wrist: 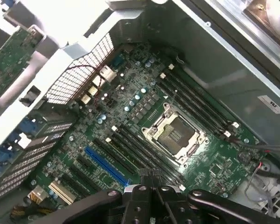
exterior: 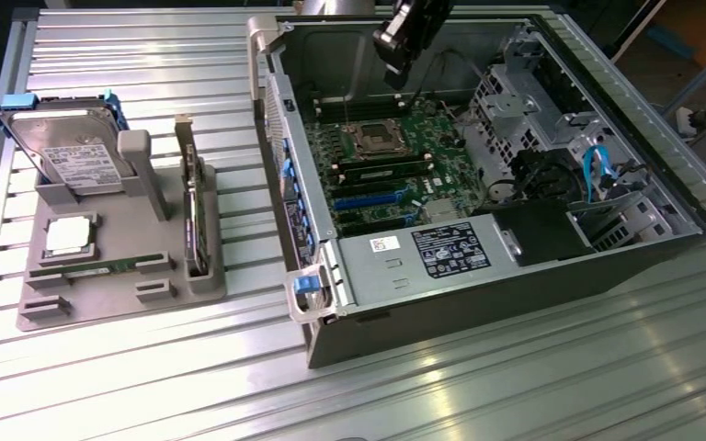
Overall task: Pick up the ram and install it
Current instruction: 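Press down the ram until it locks into place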
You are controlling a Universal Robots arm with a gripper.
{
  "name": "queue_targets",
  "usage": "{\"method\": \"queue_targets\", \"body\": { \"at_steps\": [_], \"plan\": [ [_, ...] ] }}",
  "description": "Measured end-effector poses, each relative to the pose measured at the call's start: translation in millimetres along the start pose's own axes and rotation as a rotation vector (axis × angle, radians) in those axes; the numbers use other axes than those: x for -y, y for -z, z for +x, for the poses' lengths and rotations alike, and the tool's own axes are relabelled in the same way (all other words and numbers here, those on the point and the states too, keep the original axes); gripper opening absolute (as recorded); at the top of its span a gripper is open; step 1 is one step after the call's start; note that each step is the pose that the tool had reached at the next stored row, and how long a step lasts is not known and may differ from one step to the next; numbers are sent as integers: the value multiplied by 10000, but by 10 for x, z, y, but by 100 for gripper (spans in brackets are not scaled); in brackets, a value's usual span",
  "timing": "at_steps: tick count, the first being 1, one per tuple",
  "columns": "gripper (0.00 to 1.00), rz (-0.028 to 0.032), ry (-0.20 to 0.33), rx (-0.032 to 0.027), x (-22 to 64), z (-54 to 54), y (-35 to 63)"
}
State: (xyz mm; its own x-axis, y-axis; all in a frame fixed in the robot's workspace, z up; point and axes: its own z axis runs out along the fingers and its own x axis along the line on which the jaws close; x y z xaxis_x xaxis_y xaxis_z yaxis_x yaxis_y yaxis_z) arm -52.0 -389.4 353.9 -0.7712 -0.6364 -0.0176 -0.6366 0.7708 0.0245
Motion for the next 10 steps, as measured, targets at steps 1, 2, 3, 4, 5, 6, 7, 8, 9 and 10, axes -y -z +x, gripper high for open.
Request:
{"method": "queue_targets", "body": {
  "at_steps": [1,2,3,4,5,6,7,8,9,10],
  "plan": [
    [11,11,-662,16,0,0,0],
    [11,15,-849,20,0,0,0],
    [11,18,-1024,25,0,0,0],
    [11,21,-1209,29,0,0,0],
    [11,24,-1387,34,0,0,0],
    [11,28,-1572,38,0,0,0],
    [11,31,-1761,43,0,0,0],
    [11,33,-1925,47,0,0,0],
    [11,37,-2107,52,0,0,0],
    [11,40,-2294,56,0,0,0]
  ]
}}
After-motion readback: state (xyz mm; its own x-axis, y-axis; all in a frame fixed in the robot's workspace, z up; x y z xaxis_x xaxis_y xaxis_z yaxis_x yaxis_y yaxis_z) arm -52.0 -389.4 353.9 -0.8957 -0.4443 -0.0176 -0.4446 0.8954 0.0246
